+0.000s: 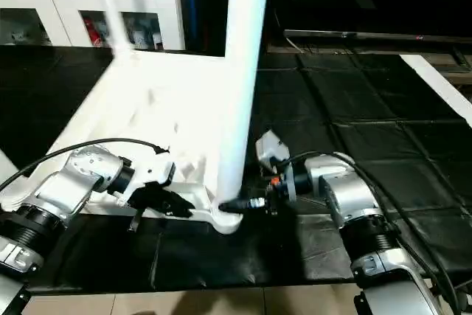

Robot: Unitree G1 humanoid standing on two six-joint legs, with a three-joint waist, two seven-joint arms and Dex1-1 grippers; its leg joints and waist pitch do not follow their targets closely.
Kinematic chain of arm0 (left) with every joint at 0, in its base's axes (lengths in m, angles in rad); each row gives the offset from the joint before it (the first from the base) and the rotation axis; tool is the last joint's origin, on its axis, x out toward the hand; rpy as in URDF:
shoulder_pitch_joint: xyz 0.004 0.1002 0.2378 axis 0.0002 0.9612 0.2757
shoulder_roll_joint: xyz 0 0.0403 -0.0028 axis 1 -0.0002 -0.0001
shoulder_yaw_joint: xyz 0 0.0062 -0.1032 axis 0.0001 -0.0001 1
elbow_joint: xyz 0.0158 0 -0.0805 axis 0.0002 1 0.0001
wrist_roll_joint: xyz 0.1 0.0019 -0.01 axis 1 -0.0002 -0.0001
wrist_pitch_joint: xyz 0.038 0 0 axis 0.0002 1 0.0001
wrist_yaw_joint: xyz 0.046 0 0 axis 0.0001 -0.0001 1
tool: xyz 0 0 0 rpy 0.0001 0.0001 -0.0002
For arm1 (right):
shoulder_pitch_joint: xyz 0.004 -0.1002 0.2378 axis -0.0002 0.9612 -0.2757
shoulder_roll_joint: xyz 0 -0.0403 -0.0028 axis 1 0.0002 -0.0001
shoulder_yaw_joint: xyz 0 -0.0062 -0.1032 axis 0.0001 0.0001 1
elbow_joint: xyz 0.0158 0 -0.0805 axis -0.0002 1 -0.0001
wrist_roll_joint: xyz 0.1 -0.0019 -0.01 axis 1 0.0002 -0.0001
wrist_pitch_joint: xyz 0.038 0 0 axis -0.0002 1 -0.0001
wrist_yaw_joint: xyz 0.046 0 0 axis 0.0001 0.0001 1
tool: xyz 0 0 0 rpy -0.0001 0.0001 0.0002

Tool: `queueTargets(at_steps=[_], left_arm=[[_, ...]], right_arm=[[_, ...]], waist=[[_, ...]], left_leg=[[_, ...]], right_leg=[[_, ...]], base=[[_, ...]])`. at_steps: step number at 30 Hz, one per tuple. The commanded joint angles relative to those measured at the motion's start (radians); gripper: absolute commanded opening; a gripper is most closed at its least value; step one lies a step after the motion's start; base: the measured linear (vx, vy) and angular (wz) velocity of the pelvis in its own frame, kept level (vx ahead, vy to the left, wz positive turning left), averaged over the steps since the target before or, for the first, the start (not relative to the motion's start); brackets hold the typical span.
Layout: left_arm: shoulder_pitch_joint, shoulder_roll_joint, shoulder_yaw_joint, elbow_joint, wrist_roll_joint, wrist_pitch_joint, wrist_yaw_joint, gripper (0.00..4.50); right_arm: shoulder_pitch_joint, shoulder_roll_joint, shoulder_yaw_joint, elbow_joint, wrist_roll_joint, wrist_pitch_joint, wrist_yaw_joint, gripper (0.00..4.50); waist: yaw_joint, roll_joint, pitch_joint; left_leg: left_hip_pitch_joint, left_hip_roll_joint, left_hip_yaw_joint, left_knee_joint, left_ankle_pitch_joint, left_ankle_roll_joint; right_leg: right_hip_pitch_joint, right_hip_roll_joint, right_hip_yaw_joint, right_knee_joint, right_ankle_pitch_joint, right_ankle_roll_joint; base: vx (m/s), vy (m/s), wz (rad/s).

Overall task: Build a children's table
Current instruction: Rotate leg to tighten

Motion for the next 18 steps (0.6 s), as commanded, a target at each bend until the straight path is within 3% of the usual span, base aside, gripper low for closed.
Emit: queueTargets(at_steps=[1, 11, 18], left_arm=[[-0.011, -0.007, -0.027, -0.001, 0.01, -0.023, -0.03, 0.0], [-0.015, -0.008, -0.031, 0.019, 0.019, -0.042, -0.016, 0.0], [-0.019, -0.019, -0.023, 0.041, 0.025, -0.038, 0.014, 0.0]], right_arm=[[-0.019, -0.012, 0.011, 0.014, -0.005, -0.006, 0.018, 3.23], [-0.027, 0.001, 0.019, 0.043, -0.01, -0.015, 0.022, 2.32], [-0.008, 0.01, 0.021, 0.024, 0.01, 0.01, 0.033, 2.09]], waist=[[-0.004, -0.007, -0.071], [-0.004, -0.008, -0.071], [-0.004, -0.008, -0.071]], left_leg=[[-0.01, -0.01, 0.021, -0.068, -0.175, 0.049], [-0.011, -0.011, 0.022, -0.067, -0.168, 0.049], [-0.01, -0.011, 0.022, -0.068, -0.177, 0.047]], right_leg=[[0.063, -0.039, 0.042, -0.061, -0.321, -0.189], [0.064, -0.038, 0.042, -0.062, -0.338, -0.177], [0.062, -0.038, 0.042, -0.064, -0.35, -0.172]], base=[[0.0, 0.0, 0.0], [0.0, 0.0, 0.0], [0.0, 0.0, 0.0]])
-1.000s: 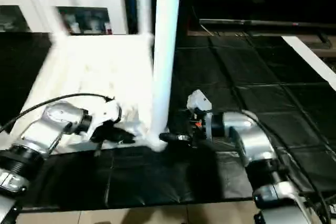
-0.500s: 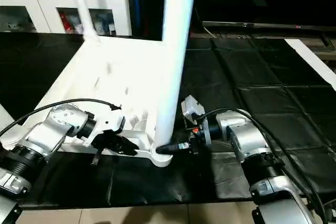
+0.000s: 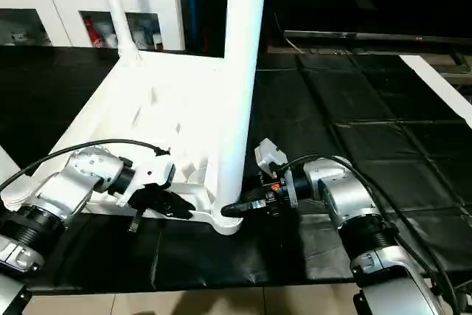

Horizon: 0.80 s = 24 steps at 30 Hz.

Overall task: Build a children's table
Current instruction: Rotate leg to tighten

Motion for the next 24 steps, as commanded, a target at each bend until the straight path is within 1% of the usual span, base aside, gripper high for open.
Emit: queueTargets(at_steps=[1, 3, 4, 5, 6, 7, 8, 9, 10, 11, 12, 13, 14, 15, 16, 17, 18, 19, 20, 21, 22, 23, 24], left_arm=[[-0.016, -0.018, -0.019, 0.012, 0.023, 0.007, 0.023, 0.0], [-0.015, -0.032, 0.001, 0.012, 0.015, 0.045, 0.064, 0.0], [-0.014, -0.036, 0.007, 0.011, 0.012, 0.056, 0.074, 0.0], [-0.012, -0.046, 0.021, 0.004, 0.005, 0.088, 0.102, 0.0], [-0.009, -0.052, 0.029, -0.003, 0.002, 0.109, 0.12, 0.0], [-0.007, -0.056, 0.032, -0.009, 0.0, 0.121, 0.131, 0.0], [-0.005, -0.061, 0.036, -0.016, 0.0, 0.137, 0.145, 0.0], [-0.002, -0.071, 0.041, -0.025, 0.003, 0.168, 0.172, 0.0], [-0.001, -0.079, 0.045, -0.032, 0.004, 0.193, 0.191, 0.0], [-0.001, -0.091, 0.05, -0.038, 0.005, 0.223, 0.218, 0.0], [-0.005, -0.119, 0.065, -0.04, 0.004, 0.263, 0.27, 0.0], [-0.01, -0.144, 0.078, -0.042, 0.002, 0.295, 0.312, 0.0], [-0.015, -0.176, 0.095, -0.049, -0.004, 0.336, 0.361, 0.0], [-0.023, -0.205, 0.112, -0.049, -0.008, 0.36, 0.41, 0.0], [-0.027, -0.227, 0.125, -0.051, -0.011, 0.383, 0.451, 0.0], [-0.033, -0.252, 0.137, -0.054, -0.011, 0.402, 0.493, 0.0], [-0.036, -0.266, 0.143, -0.056, -0.011, 0.413, 0.518, 0.0], [-0.039, -0.294, 0.151, -0.06, -0.009, 0.431, 0.56, 0.0], [-0.041, -0.314, 0.154, -0.066, -0.004, 0.447, 0.59, 0.0], [-0.042, -0.326, 0.154, -0.071, -0.001, 0.459, 0.608, 0.0], [-0.042, -0.332, 0.157, -0.073, 0.001, 0.463, 0.618, 0.0], [-0.046, -0.358, 0.165, -0.086, 0.009, 0.484, 0.656, 0.0], [-0.048, -0.38, 0.172, -0.102, 0.019, 0.503, 0.69, 0.0]], right_arm=[[0.004, 0.011, 0.006, -0.029, 0.027, 0.037, 0.018, 2.09], [0.024, 0.022, -0.008, -0.052, 0.031, 0.049, -0.03, 2.09], [0.029, 0.025, -0.012, -0.057, 0.03, 0.051, -0.045, 2.09], [0.042, 0.04, -0.023, -0.072, 0.024, 0.061, -0.103, 2.09], [0.052, 0.053, -0.031, -0.086, 0.018, 0.068, -0.15, 2.09], [0.06, 0.064, -0.036, -0.097, 0.013, 0.075, -0.187, 2.09], [0.066, 0.078, -0.04, -0.11, 0.006, 0.091, -0.232, 2.07], [0.075, 0.101, -0.044, -0.125, -0.007, 0.108, -0.295, 2.05], [0.081, 0.121, -0.047, -0.136, -0.013, 0.121, -0.338, 2.04], [0.085, 0.145, -0.051, -0.144, -0.019, 0.14, -0.385, 2.04], [0.082, 0.179, -0.055, -0.144, -0.034, 0.152, -0.454, 2.03], [0.078, 0.208, -0.058, -0.142, -0.047, 0.163, -0.51, 2.03], [0.069, 0.246, -0.068, -0.137, -0.057, 0.186, -0.582, 2.01], [0.059, 0.277, -0.078, -0.128, -0.062, 0.2, -0.639, 2.01], [0.054, 0.301, -0.086, -0.128, -0.066, 0.214, -0.688, 2.0], [0.048, 0.327, -0.092, -0.123, -0.071, 0.223, -0.737, 1.99], [0.044, 0.342, -0.095, -0.12, -0.075, 0.229, -0.766, 1.99], [0.036, 0.367, -0.093, -0.108, -0.09, 0.22, -0.812, 1.99], [0.028, 0.389, -0.092, -0.094, -0.099, 0.215, -0.851, 1.98], [0.023, 0.403, -0.092, -0.086, -0.105, 0.211, -0.876, 1.98], [0.02, 0.41, -0.094, -0.082, -0.109, 0.211, -0.889, 1.96], [0.009, 0.439, -0.101, -0.065, -0.124, 0.212, -0.948, 1.96], [-0.005, 0.466, -0.104, -0.043, -0.148, 0.213, -1.007, 1.96]], waist=[[-0.005, -0.006, -0.07], [-0.004, -0.006, -0.069], [-0.004, -0.006, -0.067], [-0.005, -0.008, -0.068], [-0.005, -0.01, -0.065], [-0.008, -0.011, -0.064], [-0.012, -0.011, -0.063], [-0.014, -0.006, -0.062], [-0.021, -0.01, -0.06], [-0.025, -0.01, -0.059], [-0.037, -0.007, -0.058], [-0.046, -0.006, -0.055], [-0.057, -0.006, -0.055], [-0.062, -0.006, -0.054], [-0.068, -0.004, -0.055], [-0.079, 0.001, -0.056], [-0.088, 0.01, -0.058], [-0.096, 0.013, -0.057], [-0.1, 0.02, -0.056], [-0.107, 0.025, -0.053], [-0.115, 0.025, -0.054], [-0.118, 0.024, -0.055], [-0.125, 0.022, -0.05]], left_leg=[[-0.01, -0.011, 0.021, -0.068, -0.178, 0.048], [-0.009, -0.011, 0.021, -0.068, -0.182, 0.046], [-0.007, -0.011, 0.021, -0.069, -0.19, 0.044], [-0.007, -0.011, 0.022, -0.069, -0.192, 0.042], [-0.009, -0.014, 0.022, -0.069, -0.195, 0.039], [-0.01, -0.016, 0.02, -0.07, -0.202, 0.032], [-0.009, -0.019, 0.018, -0.071, -0.212, 0.026], [-0.008, -0.021, 0.018, -0.071, -0.22, 0.023], [-0.01, -0.025, 0.017, -0.07, -0.235, 0.019], [-0.01, -0.026, 0.015, -0.07, -0.241, 0.016], [-0.012, -0.028, 0.015, -0.07, -0.244, 0.008], [-0.015, -0.033, 0.012, -0.067, -0.257, 0.002], [-0.01, -0.037, 0.011, -0.062, -0.279, 0.002], [-0.006, -0.041, 0.011, -0.058, -0.29, 0.004], [-0.006, -0.041, 0.009, -0.057, -0.298, 0.006], [-0.011, -0.038, 0.004, -0.061, -0.307, 0.011], [-0.011, -0.032, -0.003, -0.065, -0.331, 0.017], [-0.016, -0.026, -0.01, -0.072, -0.357, 0.024], [-0.009, -0.021, -0.012, -0.073, -0.381, 0.026], [0.005, -0.014, -0.016, -0.075, -0.437, 0.035], [0.002, -0.009, -0.023, -0.082, -0.468, 0.038], [0.001, -0.007, -0.024, -0.085, -0.474, 0.041], [0.008, -0.007, -0.023, -0.085, -0.486, 0.04]], right_leg=[[0.062, -0.037, 0.04, -0.065, -0.347, -0.175], [0.061, -0.037, 0.041, -0.065, -0.35, -0.174], [0.059, -0.037, 0.04, -0.068, -0.369, -0.171], [0.059, -0.037, 0.041, -0.069, -0.374, -0.167], [0.06, -0.036, 0.04, -0.071, -0.399, -0.155], [0.06, -0.038, 0.039, -0.076, -0.44, -0.133], [0.059, -0.037, 0.035, -0.082, -0.49, -0.108], [0.056, -0.038, 0.034, -0.087, -0.516, -0.097], [0.056, -0.037, 0.03, -0.095, -0.561, -0.072], [0.056, -0.036, 0.028, -0.097, -0.58, -0.062], [0.056, -0.035, 0.024, -0.101, -0.6, -0.047], [0.056, -0.034, 0.015, -0.11, -0.646, -0.021], [0.05, -0.033, 0.005, -0.121, -0.682, -0.002], [0.047, -0.032, -0.001, -0.129, -0.7, 0.007], [0.048, -0.032, -0.007, -0.132, -0.704, 0.011], [0.056, -0.033, -0.017, -0.136, -0.689, 0.011], [0.063, -0.036, -0.03, -0.142, -0.662, 0.007], [0.073, -0.036, -0.039, -0.146, -0.63, 0.009], [0.07, -0.038, -0.043, -0.149, -0.616, 0.001], [0.071, -0.039, -0.06, -0.16, -0.592, -0.006], [0.082, -0.041, -0.063, -0.156, -0.557, -0.01], [0.085, -0.043, -0.06, -0.153, -0.539, -0.014], [0.076, -0.044, -0.058, -0.154, -0.533, -0.029]], base=[[0.0, 0.0, 0.0], [0.0, 0.0, 0.0], [0.0, 0.0, 0.0], [0.0, 0.0, 0.0], [0.0, 0.0, 0.0], [0.0, 0.0, 0.0], [0.0, 0.0, 0.0], [0.0, 0.0, 0.0], [0.0, 0.0, 0.0], [0.0, 0.0, 0.0], [0.0, 0.0, 0.0], [0.0, 0.0, 0.0], [0.0, 0.0, 0.0], [0.0, 0.0, 0.0], [0.0, 0.0, 0.0], [0.0, 0.0, 0.0], [0.0, 0.0, 0.0], [0.0, 0.0, 0.0], [0.0, 0.0, 0.0], [0.0, 0.0, 0.0], [0.0, 0.0, 0.0], [0.0, 0.0, 0.0], [0.0, 0.0, 0.0]])
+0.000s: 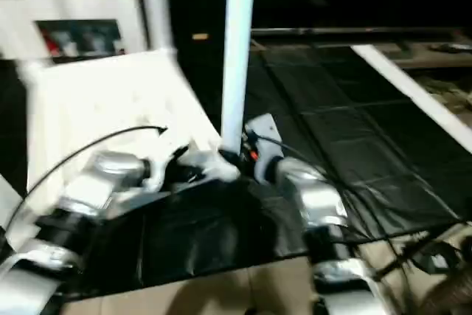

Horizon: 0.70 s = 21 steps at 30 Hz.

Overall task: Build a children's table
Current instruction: Rotate leg to tighten

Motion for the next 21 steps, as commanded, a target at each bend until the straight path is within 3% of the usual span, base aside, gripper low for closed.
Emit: queueTargets(at_steps=[1, 2, 3, 4, 6, 8, 9, 10, 11, 12, 14, 15, 16, 17, 18, 19, 21], left_arm=[[-0.049, -0.103, -0.026, -0.066, -0.024, -0.002, 0.051, 0.0], [-0.046, -0.102, -0.027, -0.073, -0.023, -0.001, 0.05, 0.0], [-0.044, -0.096, -0.03, -0.076, -0.023, -0.005, 0.042, 0.0], [-0.042, -0.093, -0.032, -0.081, -0.022, -0.004, 0.042, 0.0], [-0.034, -0.078, -0.041, -0.091, -0.023, -0.01, 0.026, 0.0], [-0.029, -0.066, -0.043, -0.094, -0.025, -0.019, 0.016, 0.0], [-0.022, -0.045, -0.046, -0.101, -0.031, -0.028, -0.01, 0.0], [-0.019, -0.035, -0.048, -0.104, -0.034, -0.039, -0.025, 0.0], [-0.015, -0.022, -0.048, -0.108, -0.038, -0.043, -0.047, 0.0], [-0.011, -0.012, -0.047, -0.111, -0.04, -0.045, -0.064, 0.0], [-0.006, 0.011, -0.049, -0.114, -0.043, -0.056, -0.102, 0.0], [-0.004, 0.018, -0.051, -0.113, -0.043, -0.063, -0.114, 0.0], [-0.002, 0.029, -0.055, -0.112, -0.043, -0.077, -0.131, 0.0], [0.001, 0.04, -0.059, -0.111, -0.044, -0.095, -0.152, 0.0], [0.006, 0.06, -0.066, -0.11, -0.046, -0.116, -0.188, 0.0], [0.011, 0.077, -0.073, -0.109, -0.05, -0.134, -0.223, 0.0], [0.017, 0.108, -0.087, -0.108, -0.053, -0.154, -0.276, 0.0]], right_arm=[[-0.014, 0.11, 0.11, 0.034, 0.012, 0.028, 0.015, 1.96], [-0.013, 0.116, 0.105, 0.035, 0.013, 0.026, 0.016, 1.96], [-0.01, 0.116, 0.106, 0.031, 0.014, 0.019, 0.023, 1.96], [-0.009, 0.116, 0.107, 0.029, 0.015, 0.016, 0.022, 2.5], [-0.003, 0.117, 0.098, 0.017, 0.028, 0.009, 0.025, 2.63], [0.002, 0.112, 0.092, 0.006, 0.04, 0.007, 0.04, 2.63], [0.013, 0.094, 0.086, -0.016, 0.055, -0.007, 0.076, 2.87], [0.018, 0.084, 0.083, -0.026, 0.061, -0.012, 0.093, 3.01], [0.026, 0.067, 0.077, -0.042, 0.071, -0.015, 0.12, 3.09], [0.033, 0.048, 0.075, -0.055, 0.075, -0.018, 0.144, 3.2], [0.048, 0.002, 0.077, -0.073, 0.075, -0.027, 0.189, 3.34], [0.052, -0.013, 0.078, -0.078, 0.075, -0.029, 0.204, 3.48], [0.057, -0.032, 0.079, -0.084, 0.077, -0.031, 0.226, 3.55], [0.064, -0.055, 0.08, -0.092, 0.08, -0.037, 0.255, 3.55], [0.074, -0.092, 0.078, -0.105, 0.09, -0.042, 0.303, 3.79], [0.08, -0.12, 0.074, -0.114, 0.1, -0.046, 0.342, 3.91], [0.087, -0.166, 0.068, -0.127, 0.117, -0.048, 0.403, 3.97]], waist=[[-0.009, 0.007, -0.05], [-0.011, 0.007, -0.051], [-0.015, 0.008, -0.053], [-0.016, 0.008, -0.054], [-0.015, 0.011, -0.057], [-0.014, 0.01, -0.059], [-0.008, 0.008, -0.064], [-0.008, 0.008, -0.064], [-0.006, 0.004, -0.069], [0.0, -0.005, -0.072], [0.004, -0.009, -0.069], [0.011, -0.009, -0.07], [0.018, -0.007, -0.075], [0.022, -0.006, -0.077], [0.032, -0.004, -0.079], [0.038, -0.003, -0.077], [0.051, 0.002, -0.076]], left_leg=[[0.015, -0.021, 0.012, -0.078, -0.482, 0.036], [0.016, -0.027, 0.014, -0.075, -0.471, 0.039], [0.007, -0.027, 0.013, -0.078, -0.46, 0.046], [0.007, -0.026, 0.013, -0.078, -0.456, 0.046], [-0.001, -0.024, 0.013, -0.082, -0.417, 0.046], [-0.006, -0.023, 0.014, -0.083, -0.395, 0.047], [-0.011, -0.022, 0.017, -0.084, -0.343, 0.047], [-0.011, -0.022, 0.017, -0.084, -0.343, 0.047], [-0.02, -0.022, 0.019, -0.084, -0.291, 0.053], [-0.026, -0.025, 0.027, -0.079, -0.219, 0.07], [-0.017, -0.028, 0.033, -0.076, -0.226, 0.082], [-0.019, -0.031, 0.035, -0.073, -0.218, 0.088], [-0.028, -0.031, 0.034, -0.071, -0.178, 0.092], [-0.029, -0.03, 0.035, -0.071, -0.155, 0.095], [-0.024, -0.027, 0.037, -0.07, -0.123, 0.099], [-0.028, -0.026, 0.039, -0.07, -0.11, 0.101], [-0.022, -0.021, 0.041, -0.071, -0.12, 0.091]], right_leg=[[0.042, -0.04, 0.002, -0.09, -0.562, -0.031], [0.042, -0.042, 0.002, -0.092, -0.566, -0.03], [0.049, -0.045, -0.001, -0.088, -0.561, -0.021], [0.048, -0.047, 0.001, -0.086, -0.554, -0.023], [0.049, -0.049, 0.016, -0.07, -0.501, -0.06], [0.05, -0.05, 0.022, -0.066, -0.479, -0.076], [0.051, -0.052, 0.035, -0.052, -0.416, -0.109], [0.051, -0.052, 0.035, -0.052, -0.416, -0.109], [0.058, -0.051, 0.043, -0.039, -0.356, -0.131], [0.055, -0.045, 0.055, -0.022, -0.286, -0.16], [0.046, -0.042, 0.059, -0.026, -0.333, -0.165], [0.045, -0.043, 0.064, -0.026, -0.366, -0.163], [0.05, -0.044, 0.067, -0.018, -0.347, -0.163], [0.051, -0.043, 0.067, -0.017, -0.328, -0.164], [0.047, -0.042, 0.069, -0.011, -0.286, -0.175], [0.05, -0.041, 0.069, -0.009, -0.267, -0.179], [0.045, -0.041, 0.071, -0.011, -0.274, -0.18]], base=[[0.0, 0.0, 0.0], [0.0, 0.0, 0.0], [0.0, 0.0, 0.0], [0.0, 0.0, 0.0], [0.0, 0.0, 0.0], [0.0, 0.0, 0.0], [0.0, 0.0, 0.0], [0.0, 0.0, 0.0], [0.0, 0.0, 0.0], [0.0, 0.0, 0.0], [0.022, -0.026, 0.04], [0.045, -0.052, 0.08], [0.028, -0.058, 0.02], [0.016, -0.054, 0.0], [0.016, -0.054, 0.0], [0.0, 0.0, 0.0], [0.0, 0.0, 0.0]])
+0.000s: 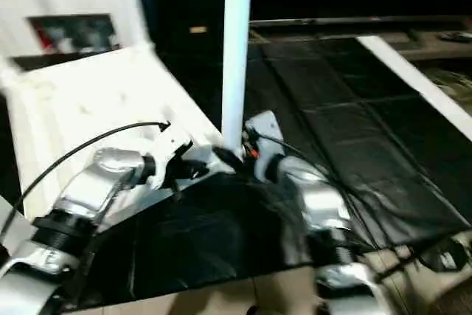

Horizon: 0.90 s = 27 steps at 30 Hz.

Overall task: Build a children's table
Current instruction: Rotate leg to tighten

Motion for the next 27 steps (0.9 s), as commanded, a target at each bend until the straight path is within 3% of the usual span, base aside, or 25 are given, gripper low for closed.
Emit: queueTargets(at_steps=[1, 3, 6, 8, 10, 13, 17, 18, 27], left_arm=[[-0.001, 0.016, -0.043, -0.041, -0.035, -0.063, -0.113, 0.0], [0.006, 0.049, -0.06, -0.044, -0.045, -0.093, -0.188, 0.0], [0.009, 0.073, -0.075, -0.044, -0.056, -0.122, -0.246, 0.0], [0.01, 0.105, -0.098, -0.036, -0.053, -0.169, -0.307, 0.0], [0.007, 0.121, -0.11, -0.025, -0.048, -0.2, -0.343, 0.0], [0.004, 0.144, -0.129, -0.017, -0.051, -0.232, -0.405, 0.0], [0.0, 0.168, -0.157, -0.007, -0.046, -0.283, -0.463, 0.0], [-0.001, 0.169, -0.161, -0.005, -0.046, -0.288, -0.469, 0.0], [0.004, 0.165, -0.182, -0.01, -0.043, -0.321, -0.497, 0.0]], right_arm=[[0.011, -0.037, 0.033, -0.037, 0.032, -0.009, 0.112, 4.02], [0.015, -0.093, 0.037, -0.051, 0.045, -0.013, 0.199, 4.23], [0.012, -0.124, 0.04, -0.059, 0.063, 0.001, 0.266, 4.46], [0.003, -0.162, 0.059, -0.058, 0.061, -0.015, 0.326, 4.49], [-0.008, -0.183, 0.07, -0.043, 0.056, -0.035, 0.361, 4.49], [-0.028, -0.212, 0.09, -0.012, 0.06, -0.062, 0.433, 4.49], [-0.038, -0.239, 0.125, 0.002, 0.082, -0.091, 0.565, 4.49], [-0.04, -0.241, 0.131, 0.004, 0.087, -0.087, 0.586, 4.33], [-0.06, -0.232, 0.173, 0.046, 0.105, -0.067, 0.686, 3.76]], waist=[[0.008, 0.0, -0.075], [0.018, 0.003, -0.074], [0.027, -0.001, -0.071], [0.036, 0.003, -0.07], [0.044, 0.001, -0.073], [0.043, -0.007, -0.069], [0.047, -0.007, -0.07], [0.049, -0.015, -0.071], [0.06, -0.017, -0.073]], left_leg=[[-0.014, -0.019, 0.031, -0.056, -0.132, 0.082], [-0.008, -0.017, 0.031, -0.058, -0.148, 0.074], [0.003, -0.015, 0.037, -0.06, -0.179, 0.062], [0.003, -0.014, 0.038, -0.06, -0.183, 0.057], [0.009, -0.011, 0.042, -0.057, -0.18, 0.05], [0.0, -0.016, 0.044, -0.058, -0.204, 0.049], [-0.002, -0.015, 0.045, -0.057, -0.201, 0.053], [-0.005, -0.015, 0.046, -0.056, -0.188, 0.058], [-0.007, -0.013, 0.046, -0.055, -0.163, 0.054]], right_leg=[[0.077, -0.04, 0.053, -0.054, -0.302, -0.167], [0.074, -0.037, 0.055, -0.053, -0.306, -0.168], [0.065, -0.032, 0.067, -0.053, -0.324, -0.175], [0.063, -0.031, 0.072, -0.049, -0.331, -0.177], [0.057, -0.03, 0.08, -0.04, -0.282, -0.199], [0.063, -0.027, 0.086, -0.035, -0.305, -0.2], [0.064, -0.031, 0.087, -0.04, -0.349, -0.176], [0.065, -0.03, 0.089, -0.037, -0.336, -0.182], [0.065, -0.032, 0.089, -0.033, -0.333, -0.18]], base=[[0.0, 0.0, 0.0], [0.0, 0.0, 0.0], [0.0, 0.0, 0.0], [0.0, 0.0, 0.0], [0.0, 0.0, 0.0], [0.0, 0.0, 0.0], [0.0, 0.0, 0.0], [0.0, 0.0, 0.0], [0.0, 0.0, 0.0]])
